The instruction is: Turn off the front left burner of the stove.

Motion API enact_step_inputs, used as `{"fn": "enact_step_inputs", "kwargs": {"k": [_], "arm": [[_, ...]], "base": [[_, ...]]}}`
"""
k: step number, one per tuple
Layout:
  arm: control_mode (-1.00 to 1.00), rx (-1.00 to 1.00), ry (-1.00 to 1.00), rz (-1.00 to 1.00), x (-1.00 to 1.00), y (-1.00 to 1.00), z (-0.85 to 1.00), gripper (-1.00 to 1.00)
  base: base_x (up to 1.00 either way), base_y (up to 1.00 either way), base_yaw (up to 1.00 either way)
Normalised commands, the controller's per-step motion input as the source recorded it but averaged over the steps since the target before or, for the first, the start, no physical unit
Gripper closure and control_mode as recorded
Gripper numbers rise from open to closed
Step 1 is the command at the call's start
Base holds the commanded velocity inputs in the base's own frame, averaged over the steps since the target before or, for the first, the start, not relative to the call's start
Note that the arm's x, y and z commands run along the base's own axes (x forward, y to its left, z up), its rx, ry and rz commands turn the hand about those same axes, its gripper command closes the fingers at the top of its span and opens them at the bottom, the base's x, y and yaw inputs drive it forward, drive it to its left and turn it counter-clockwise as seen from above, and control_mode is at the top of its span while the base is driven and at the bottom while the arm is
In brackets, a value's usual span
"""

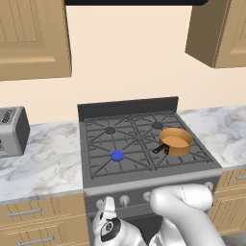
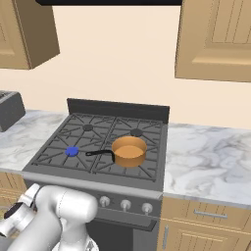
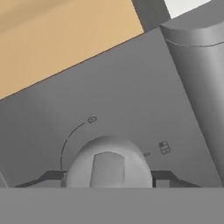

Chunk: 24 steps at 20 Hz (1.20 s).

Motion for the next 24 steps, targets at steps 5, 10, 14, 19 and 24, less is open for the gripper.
{"fn": "enact_step_inputs", "kwargs": {"k": [5,10,14,19,24], "arm": [[-1.00,0.22,-0.13,0.00,0.20,0.00,0.02,1.00],[-1.00,0.24,-0.10,0.00,0.18,0.00,0.16,1.00],[-1.00,0.23,-0.07,0.00,0.25,0.00,0.33,1.00],[-1.00,0.23,-0.04,0.00,0.29,0.00,0.40,1.00],[-1.00,0.30,-0.01,-0.01,0.10,0.00,0.29,1.00]], "base": [[0.00,0.00,0.00],[0.00,0.00,0.00],[0.00,0.00,0.00],[0.00,0.00,0.00],[0.00,0.00,0.00]]}}
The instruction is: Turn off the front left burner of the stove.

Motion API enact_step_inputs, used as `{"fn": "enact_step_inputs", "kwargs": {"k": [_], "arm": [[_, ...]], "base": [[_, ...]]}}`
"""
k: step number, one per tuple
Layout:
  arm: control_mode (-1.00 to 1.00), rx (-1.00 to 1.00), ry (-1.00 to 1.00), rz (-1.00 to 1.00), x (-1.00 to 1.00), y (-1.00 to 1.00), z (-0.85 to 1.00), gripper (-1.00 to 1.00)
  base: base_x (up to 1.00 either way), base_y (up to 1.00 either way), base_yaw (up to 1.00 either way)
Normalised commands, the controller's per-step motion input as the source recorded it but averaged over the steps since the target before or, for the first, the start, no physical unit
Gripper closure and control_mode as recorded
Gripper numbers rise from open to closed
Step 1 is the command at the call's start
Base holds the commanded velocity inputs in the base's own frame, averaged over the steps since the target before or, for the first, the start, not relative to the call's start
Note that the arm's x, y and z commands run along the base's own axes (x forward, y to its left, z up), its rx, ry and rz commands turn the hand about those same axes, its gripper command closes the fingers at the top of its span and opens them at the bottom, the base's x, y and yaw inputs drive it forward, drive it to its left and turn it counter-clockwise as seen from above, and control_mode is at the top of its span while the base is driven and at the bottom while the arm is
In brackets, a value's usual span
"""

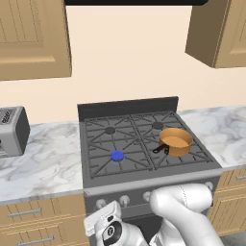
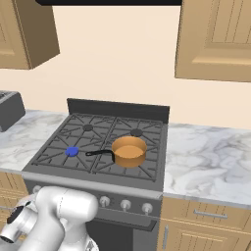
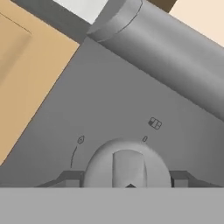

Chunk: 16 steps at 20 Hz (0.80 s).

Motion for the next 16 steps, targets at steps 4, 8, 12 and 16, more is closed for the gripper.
{"fn": "enact_step_inputs", "kwargs": {"k": [4,8,12,16], "arm": [[-1.00,0.37,0.00,-0.07,0.00,0.00,0.21,1.00],[-1.00,0.42,0.00,-0.11,0.01,-0.01,0.18,1.00],[-1.00,0.46,0.00,-0.14,0.00,-0.03,0.17,1.00],[-1.00,0.50,0.00,-0.17,0.00,-0.04,0.23,1.00]], "base": [[0.00,0.00,0.00],[0.00,0.00,0.00],[0.00,0.00,0.00],[0.00,0.00,0.00]]}}
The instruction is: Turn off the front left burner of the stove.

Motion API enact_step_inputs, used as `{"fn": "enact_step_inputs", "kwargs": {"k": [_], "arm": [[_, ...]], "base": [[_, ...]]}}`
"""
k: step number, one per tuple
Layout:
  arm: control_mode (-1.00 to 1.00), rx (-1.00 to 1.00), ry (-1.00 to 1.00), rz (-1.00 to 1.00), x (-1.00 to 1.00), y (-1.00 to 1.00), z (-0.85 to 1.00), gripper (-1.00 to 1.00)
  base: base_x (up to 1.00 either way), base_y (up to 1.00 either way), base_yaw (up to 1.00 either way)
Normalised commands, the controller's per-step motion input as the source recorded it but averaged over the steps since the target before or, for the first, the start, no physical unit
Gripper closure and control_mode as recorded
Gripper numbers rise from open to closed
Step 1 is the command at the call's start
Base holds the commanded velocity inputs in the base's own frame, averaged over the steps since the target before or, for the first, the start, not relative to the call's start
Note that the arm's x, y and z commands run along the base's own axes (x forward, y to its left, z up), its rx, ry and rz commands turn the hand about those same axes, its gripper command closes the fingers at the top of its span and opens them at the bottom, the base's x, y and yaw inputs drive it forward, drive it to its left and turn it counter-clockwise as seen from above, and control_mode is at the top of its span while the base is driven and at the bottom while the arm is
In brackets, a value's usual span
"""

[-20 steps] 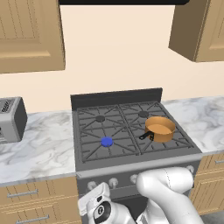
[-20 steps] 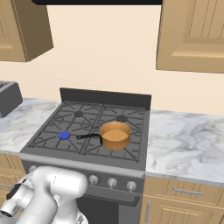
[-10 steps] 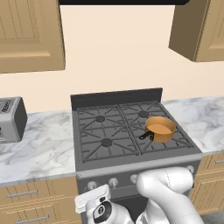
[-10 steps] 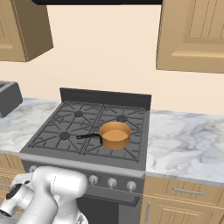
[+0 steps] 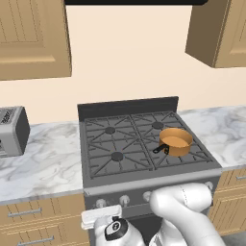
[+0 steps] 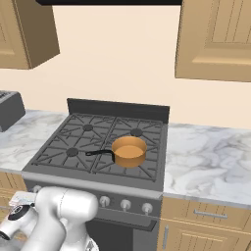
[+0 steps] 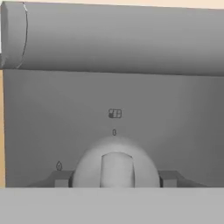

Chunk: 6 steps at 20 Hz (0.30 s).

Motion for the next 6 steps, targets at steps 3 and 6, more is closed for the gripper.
{"fn": "enact_step_inputs", "kwargs": {"k": [3,6], "arm": [[-1.00,0.51,0.00,-0.20,0.02,0.00,0.27,1.00],[-1.00,0.50,0.00,-0.22,0.00,0.00,0.26,1.00]], "base": [[0.00,0.00,0.00],[0.00,0.00,0.00]]}}
